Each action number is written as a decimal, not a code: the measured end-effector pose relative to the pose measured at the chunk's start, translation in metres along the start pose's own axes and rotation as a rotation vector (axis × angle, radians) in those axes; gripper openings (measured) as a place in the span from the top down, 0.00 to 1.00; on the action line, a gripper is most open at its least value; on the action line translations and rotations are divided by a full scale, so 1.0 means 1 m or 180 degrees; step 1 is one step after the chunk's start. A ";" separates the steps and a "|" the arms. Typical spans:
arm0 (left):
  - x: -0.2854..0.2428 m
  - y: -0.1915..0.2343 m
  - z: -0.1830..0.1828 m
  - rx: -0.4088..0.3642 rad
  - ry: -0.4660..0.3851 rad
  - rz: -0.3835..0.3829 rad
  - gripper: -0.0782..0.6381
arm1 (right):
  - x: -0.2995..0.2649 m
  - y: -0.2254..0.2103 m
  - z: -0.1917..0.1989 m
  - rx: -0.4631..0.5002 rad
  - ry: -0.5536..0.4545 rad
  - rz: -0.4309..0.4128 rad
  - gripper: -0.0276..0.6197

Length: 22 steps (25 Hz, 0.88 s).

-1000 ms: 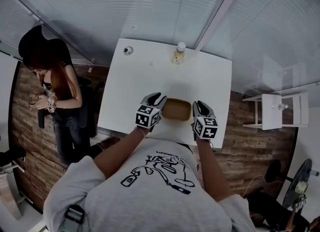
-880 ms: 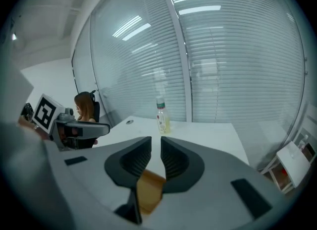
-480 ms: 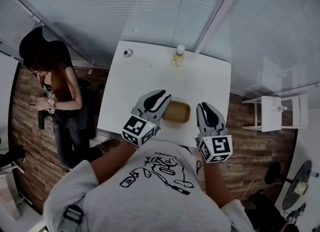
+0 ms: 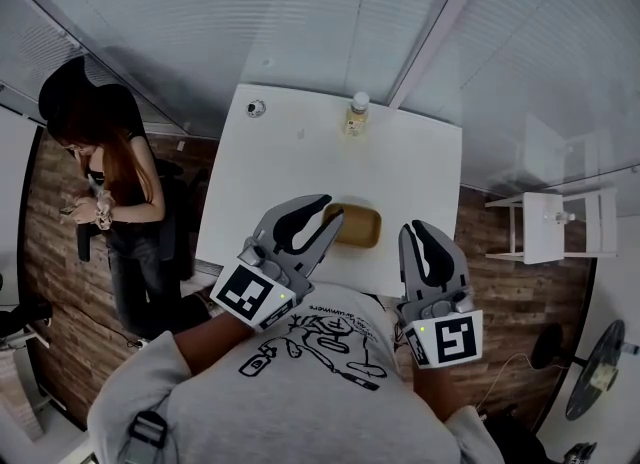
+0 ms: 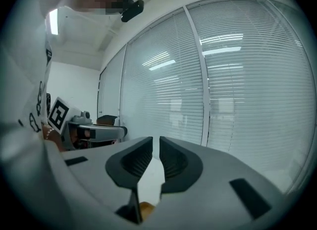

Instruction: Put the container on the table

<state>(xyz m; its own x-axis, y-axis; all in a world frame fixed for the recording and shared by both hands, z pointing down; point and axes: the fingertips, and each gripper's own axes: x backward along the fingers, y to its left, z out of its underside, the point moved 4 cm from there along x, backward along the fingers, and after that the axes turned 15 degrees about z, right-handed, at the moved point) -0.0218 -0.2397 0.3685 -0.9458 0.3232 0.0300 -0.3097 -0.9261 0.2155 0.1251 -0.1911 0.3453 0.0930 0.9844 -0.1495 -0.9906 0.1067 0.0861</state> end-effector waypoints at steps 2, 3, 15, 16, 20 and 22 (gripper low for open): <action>0.002 -0.002 -0.007 -0.0012 -0.0035 -0.0007 0.76 | 0.002 0.002 -0.008 0.0016 -0.0032 0.0001 0.90; 0.002 -0.002 -0.009 -0.0023 -0.0050 -0.0016 0.76 | 0.002 0.002 -0.010 0.0022 -0.0041 0.0004 0.90; 0.002 -0.001 -0.012 -0.0054 -0.0063 -0.0044 0.76 | -0.003 0.004 -0.011 -0.0015 -0.0026 -0.0005 0.90; 0.002 -0.001 -0.011 -0.0053 -0.0060 -0.0043 0.76 | -0.003 0.004 -0.011 -0.0014 -0.0023 -0.0003 0.90; 0.002 -0.001 -0.011 -0.0045 -0.0060 -0.0038 0.76 | -0.003 0.005 -0.012 -0.0011 -0.0020 -0.0001 0.90; 0.002 0.000 -0.011 -0.0035 -0.0058 -0.0034 0.76 | -0.004 0.005 -0.013 -0.0011 -0.0021 -0.0002 0.90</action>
<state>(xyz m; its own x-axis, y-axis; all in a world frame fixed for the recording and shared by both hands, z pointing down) -0.0246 -0.2411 0.3573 -0.9406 0.3365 0.0456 -0.3208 -0.9246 0.2051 0.1189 -0.1962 0.3338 0.0944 0.9852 -0.1430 -0.9908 0.1069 0.0826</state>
